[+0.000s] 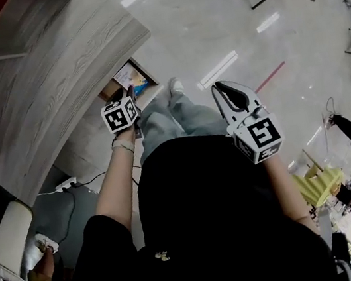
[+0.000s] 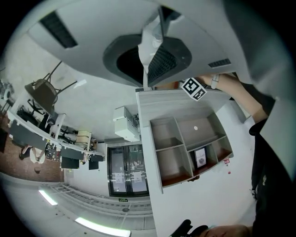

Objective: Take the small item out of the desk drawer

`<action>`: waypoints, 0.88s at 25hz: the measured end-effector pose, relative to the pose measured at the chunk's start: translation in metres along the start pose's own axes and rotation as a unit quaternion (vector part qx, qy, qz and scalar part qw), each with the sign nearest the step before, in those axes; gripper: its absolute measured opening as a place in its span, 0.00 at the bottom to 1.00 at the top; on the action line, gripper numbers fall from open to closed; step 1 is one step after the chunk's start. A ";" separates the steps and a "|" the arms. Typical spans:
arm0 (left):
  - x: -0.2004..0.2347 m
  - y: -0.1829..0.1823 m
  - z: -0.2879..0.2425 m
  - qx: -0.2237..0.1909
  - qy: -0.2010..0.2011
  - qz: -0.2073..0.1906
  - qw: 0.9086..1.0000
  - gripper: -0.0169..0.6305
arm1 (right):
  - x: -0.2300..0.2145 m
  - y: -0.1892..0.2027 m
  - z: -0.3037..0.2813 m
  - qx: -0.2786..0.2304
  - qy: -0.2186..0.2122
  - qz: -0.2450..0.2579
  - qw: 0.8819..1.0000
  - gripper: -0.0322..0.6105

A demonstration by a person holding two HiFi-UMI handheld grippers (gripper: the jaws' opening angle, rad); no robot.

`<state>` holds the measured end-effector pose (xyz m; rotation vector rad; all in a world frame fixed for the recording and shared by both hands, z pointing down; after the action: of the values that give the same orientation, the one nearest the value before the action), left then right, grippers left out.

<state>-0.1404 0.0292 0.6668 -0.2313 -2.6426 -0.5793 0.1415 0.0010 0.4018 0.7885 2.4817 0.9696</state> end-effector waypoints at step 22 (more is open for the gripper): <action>0.031 0.002 -0.084 0.048 -0.024 0.069 0.996 0.44 | 0.009 0.025 0.019 0.040 0.070 -0.014 0.997 0.08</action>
<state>-0.1368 -0.0036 0.7502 -0.4003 -2.6657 -0.4056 0.1533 0.0319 0.4048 0.7308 2.6588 0.9501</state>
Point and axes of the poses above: the fingertips, and each gripper's own axes: z backward along the fingers, x to its left, y out of its underside, the point moved 9 cm from there along z, backward along the fingers, and after that the axes turned 1 degree about -z, right-handed, at the moved point
